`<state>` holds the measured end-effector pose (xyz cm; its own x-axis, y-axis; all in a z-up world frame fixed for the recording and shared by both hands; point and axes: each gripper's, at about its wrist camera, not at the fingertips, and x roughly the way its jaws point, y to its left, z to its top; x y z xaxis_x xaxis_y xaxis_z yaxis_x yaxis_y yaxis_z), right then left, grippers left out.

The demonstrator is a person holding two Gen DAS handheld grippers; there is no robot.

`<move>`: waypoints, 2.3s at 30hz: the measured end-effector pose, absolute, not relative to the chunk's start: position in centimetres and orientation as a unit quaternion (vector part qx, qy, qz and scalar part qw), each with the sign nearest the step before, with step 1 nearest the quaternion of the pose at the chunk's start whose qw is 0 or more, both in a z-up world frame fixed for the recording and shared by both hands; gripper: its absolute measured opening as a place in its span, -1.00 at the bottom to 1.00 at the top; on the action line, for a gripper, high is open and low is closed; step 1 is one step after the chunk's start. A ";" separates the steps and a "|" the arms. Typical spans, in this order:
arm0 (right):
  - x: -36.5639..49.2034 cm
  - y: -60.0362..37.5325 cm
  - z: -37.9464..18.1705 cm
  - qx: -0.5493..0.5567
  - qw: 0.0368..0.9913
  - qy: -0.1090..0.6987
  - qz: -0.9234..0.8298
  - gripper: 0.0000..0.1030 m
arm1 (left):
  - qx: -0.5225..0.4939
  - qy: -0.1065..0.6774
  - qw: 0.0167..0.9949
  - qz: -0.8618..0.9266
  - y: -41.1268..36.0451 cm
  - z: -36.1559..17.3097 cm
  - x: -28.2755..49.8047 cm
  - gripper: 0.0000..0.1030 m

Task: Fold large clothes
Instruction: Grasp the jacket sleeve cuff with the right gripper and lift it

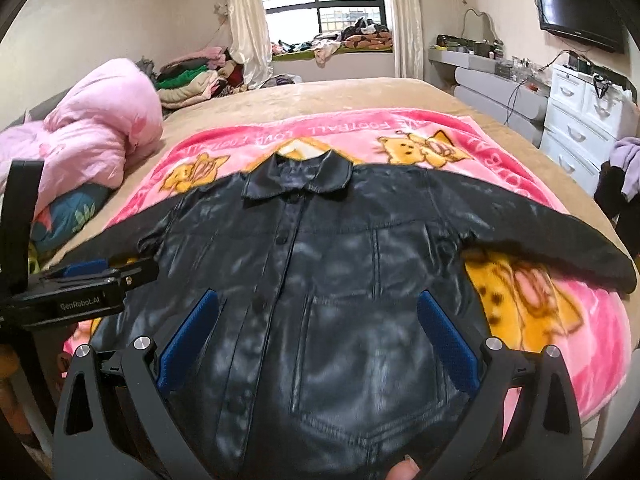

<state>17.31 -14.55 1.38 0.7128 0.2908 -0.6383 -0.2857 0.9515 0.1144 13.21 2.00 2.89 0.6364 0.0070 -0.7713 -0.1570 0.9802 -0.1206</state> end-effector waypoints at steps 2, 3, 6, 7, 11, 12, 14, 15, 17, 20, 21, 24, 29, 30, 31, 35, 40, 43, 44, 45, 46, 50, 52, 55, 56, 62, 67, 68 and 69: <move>18.6 -14.6 1.7 0.004 0.927 0.345 0.147 0.92 | -0.091 0.427 0.898 0.048 2.2 2.9 14.5 0.82; 19.1 -14.7 1.7 0.005 0.927 0.345 0.145 0.92 | -0.091 0.429 0.897 0.047 2.2 2.8 15.0 0.83; 21.2 -15.3 1.8 0.008 0.928 0.349 0.130 0.92 | -0.084 0.434 0.896 0.049 2.0 2.8 16.9 0.83; 21.7 -15.5 1.7 0.008 0.928 0.351 0.126 0.92 | -0.083 0.435 0.895 0.048 1.9 2.8 17.3 0.83; 24.2 -16.5 1.6 0.014 0.929 0.354 0.107 0.92 | -0.067 0.446 0.892 0.040 0.6 2.4 19.7 0.83; 25.1 -17.0 1.5 0.018 0.930 0.354 0.099 0.92 | -0.064 0.446 0.892 0.037 0.3 2.3 20.1 0.83; 26.2 -17.9 1.2 0.031 0.930 0.357 0.084 0.92 | -0.057 0.446 0.892 0.032 -0.3 2.3 21.2 0.83; 26.8 -18.5 1.1 0.040 0.930 0.357 0.077 0.92 | -0.055 0.445 0.893 0.029 -0.6 2.2 21.7 0.82; 28.2 -20.3 0.6 0.068 0.928 0.361 0.060 0.92 | -0.058 0.446 0.893 0.020 -1.2 2.1 22.5 0.83; 29.8 -22.6 -0.1 0.095 0.925 0.365 0.034 0.92 | -0.064 0.442 0.895 0.007 -2.0 2.0 23.7 0.83; 30.3 -23.5 -0.4 0.103 0.924 0.369 0.026 0.92 | -0.063 0.440 0.896 0.005 -2.2 1.9 24.1 0.83; 31.4 -25.9 -1.0 0.110 0.923 0.369 -0.007 0.92 | -0.062 0.438 0.897 0.003 -2.7 1.6 25.2 0.83; 32.6 -30.2 -2.5 0.128 0.917 0.372 -0.062 0.92 | -0.055 0.444 0.895 0.004 -3.2 0.4 26.7 0.83; 33.0 -31.4 -3.0 0.135 0.914 0.374 -0.078 0.92 | -0.054 0.445 0.894 0.003 -3.4 0.2 27.0 0.83; 33.1 -32.3 -3.3 0.142 0.912 0.375 -0.086 0.92 | -0.052 0.446 0.894 0.001 -3.6 -0.1 27.3 0.83; 33.5 -36.3 -5.1 0.182 0.899 0.378 -0.126 0.92 | -0.041 0.447 0.894 -0.001 -4.1 -1.0 28.2 0.83; 32.9 -40.7 -6.6 0.230 0.881 0.375 -0.174 0.92 | -0.042 0.455 0.889 -0.010 -4.5 -2.3 29.4 0.83; 32.4 -43.0 -7.2 0.245 0.871 0.367 -0.214 0.91 | -0.035 0.461 0.886 -0.017 -4.9 -3.1 30.0 0.83; 32.3 -43.8 -7.5 0.249 0.867 0.365 -0.228 0.91 | -0.033 0.463 0.885 -0.019 -5.1 -3.4 30.1 0.83; 32.2 -44.7 -8.0 0.256 0.861 0.368 -0.241 0.91 | -0.031 0.466 0.884 -0.021 -5.2 -3.7 30.2 0.83; 32.2 -45.2 -8.3 0.264 0.856 0.371 -0.246 0.91 | -0.028 0.467 0.884 -0.021 -5.2 -3.9 30.3 0.83; 32.1 -47.9 -9.4 0.310 0.837 0.371 -0.256 0.91 | -0.025 0.471 0.881 -0.021 -5.1 -4.5 30.4 0.83; 32.1 -49.4 -10.0 0.343 0.829 0.363 -0.250 0.91 | -0.026 0.471 0.881 -0.019 -4.9 -4.5 30.5 0.83; 32.4 -50.9 -10.6 0.384 0.822 0.346 -0.241 0.92 | -0.029 0.469 0.882 -0.017 -4.5 -4.4 30.5 0.83; 32.6 -51.5 -10.8 0.399 0.820 0.334 -0.238 0.92 | -0.029 0.469 0.883 -0.015 -4.3 -4.3 30.5 0.83; 32.8 -53.7 -10.8 0.461 0.813 0.285 -0.214 0.47 | -0.038 0.463 0.885 -0.012 -3.7 -3.7 30.6 0.83; 32.8 -54.3 -10.6 0.487 0.828 0.235 -0.147 -0.71 | -0.048 0.461 0.886 -0.023 -3.7 -2.9 30.4 0.83; 32.8 -54.2 -10.2 0.486 0.832 0.230 -0.138 -0.76 | -0.049 0.460 0.886 -0.025 -3.8 -2.6 30.3 0.83; 32.9 -53.9 -9.4 0.476 0.840 0.224 -0.130 -0.78 | -0.050 0.460 0.886 -0.028 -3.8 -2.5 30.3 0.83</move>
